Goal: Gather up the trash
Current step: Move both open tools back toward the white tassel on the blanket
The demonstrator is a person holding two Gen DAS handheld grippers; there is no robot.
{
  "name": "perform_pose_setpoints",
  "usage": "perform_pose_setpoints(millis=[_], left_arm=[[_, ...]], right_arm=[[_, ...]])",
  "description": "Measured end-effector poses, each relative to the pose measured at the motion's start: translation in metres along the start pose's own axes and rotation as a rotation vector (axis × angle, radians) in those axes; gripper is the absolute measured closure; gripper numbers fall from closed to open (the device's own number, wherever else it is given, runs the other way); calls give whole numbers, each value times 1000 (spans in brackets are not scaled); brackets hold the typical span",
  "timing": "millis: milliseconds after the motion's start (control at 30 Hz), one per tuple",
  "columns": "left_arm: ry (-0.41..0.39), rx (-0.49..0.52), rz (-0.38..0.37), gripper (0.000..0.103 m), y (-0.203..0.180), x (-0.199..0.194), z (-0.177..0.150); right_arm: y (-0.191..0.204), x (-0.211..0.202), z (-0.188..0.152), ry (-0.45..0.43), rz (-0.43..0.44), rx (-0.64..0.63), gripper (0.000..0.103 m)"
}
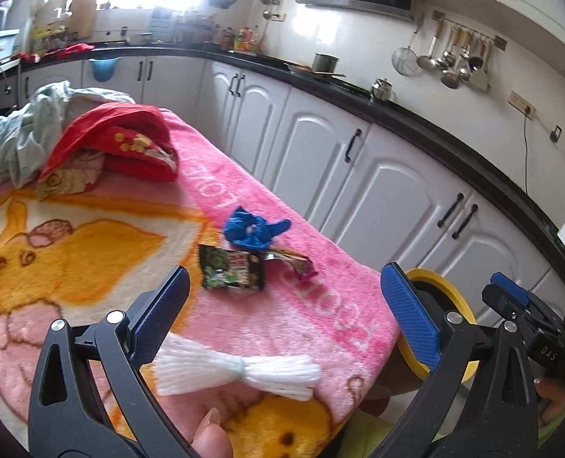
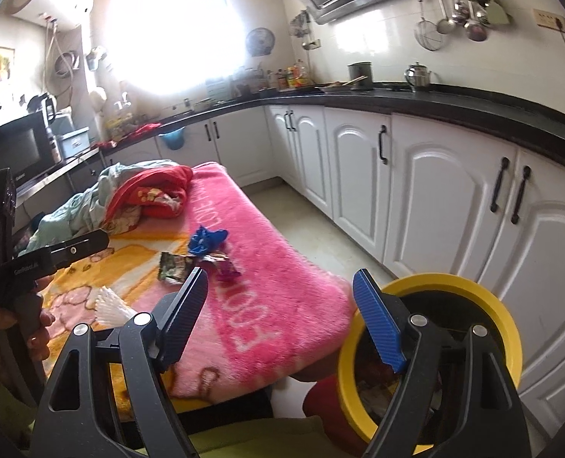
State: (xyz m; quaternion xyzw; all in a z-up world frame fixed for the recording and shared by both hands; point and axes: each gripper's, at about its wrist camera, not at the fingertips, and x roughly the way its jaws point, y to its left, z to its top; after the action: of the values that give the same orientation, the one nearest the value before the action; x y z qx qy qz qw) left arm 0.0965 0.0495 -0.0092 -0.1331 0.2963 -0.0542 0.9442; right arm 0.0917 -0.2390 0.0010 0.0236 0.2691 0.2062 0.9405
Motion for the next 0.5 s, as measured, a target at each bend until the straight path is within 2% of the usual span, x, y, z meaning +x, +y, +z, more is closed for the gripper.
perform_pose_setpoints(millis=[500], left_arm=[[6,-56,70,11,51,-9,-4]], right_arm=[[47,46,15,52,90,-72,27]])
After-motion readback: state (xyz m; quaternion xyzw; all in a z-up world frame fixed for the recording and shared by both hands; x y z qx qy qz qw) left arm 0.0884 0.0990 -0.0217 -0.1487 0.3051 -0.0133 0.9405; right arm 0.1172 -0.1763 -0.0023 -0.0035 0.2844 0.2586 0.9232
